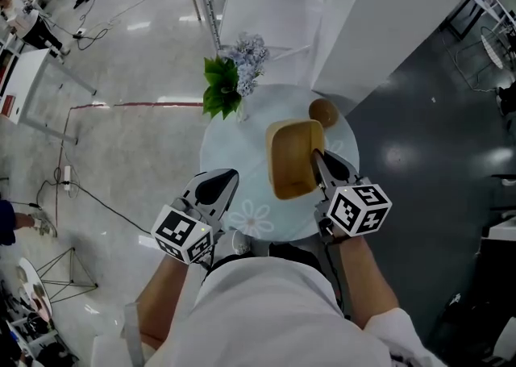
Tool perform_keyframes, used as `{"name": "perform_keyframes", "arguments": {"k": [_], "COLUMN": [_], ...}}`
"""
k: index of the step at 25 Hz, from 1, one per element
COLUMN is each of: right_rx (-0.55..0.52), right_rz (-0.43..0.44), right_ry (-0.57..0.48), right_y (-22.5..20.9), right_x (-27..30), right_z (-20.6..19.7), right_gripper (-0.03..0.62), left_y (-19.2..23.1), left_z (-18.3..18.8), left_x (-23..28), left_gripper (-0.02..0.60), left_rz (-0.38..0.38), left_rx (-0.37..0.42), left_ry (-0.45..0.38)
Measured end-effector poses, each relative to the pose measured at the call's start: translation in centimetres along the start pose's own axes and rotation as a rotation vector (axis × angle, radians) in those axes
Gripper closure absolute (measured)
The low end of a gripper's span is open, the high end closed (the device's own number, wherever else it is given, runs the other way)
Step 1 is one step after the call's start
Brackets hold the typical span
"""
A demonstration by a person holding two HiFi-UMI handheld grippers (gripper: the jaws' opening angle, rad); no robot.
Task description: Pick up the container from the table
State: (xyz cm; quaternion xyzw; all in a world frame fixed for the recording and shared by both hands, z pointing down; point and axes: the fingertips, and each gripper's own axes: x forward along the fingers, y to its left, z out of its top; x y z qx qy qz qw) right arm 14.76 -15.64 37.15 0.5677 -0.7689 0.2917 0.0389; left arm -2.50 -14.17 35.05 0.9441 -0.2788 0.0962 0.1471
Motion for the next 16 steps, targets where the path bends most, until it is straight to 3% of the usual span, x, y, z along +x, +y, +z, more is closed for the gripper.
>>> {"name": "perform_keyframes", "arguments": {"k": [16], "right_rx": [0.003], "right_rz": [0.016], "right_ry": [0.016], "right_y": [-0.27], "right_x": [-0.41], "right_z": [-0.85], "right_gripper": [0.566], "left_y": [-0.63], "left_z": [-0.53], "left_x": [0.17], "left_gripper": [0.560], "left_rz": [0.006], "left_rx": [-0.002], "left_ry": [0.007]}}
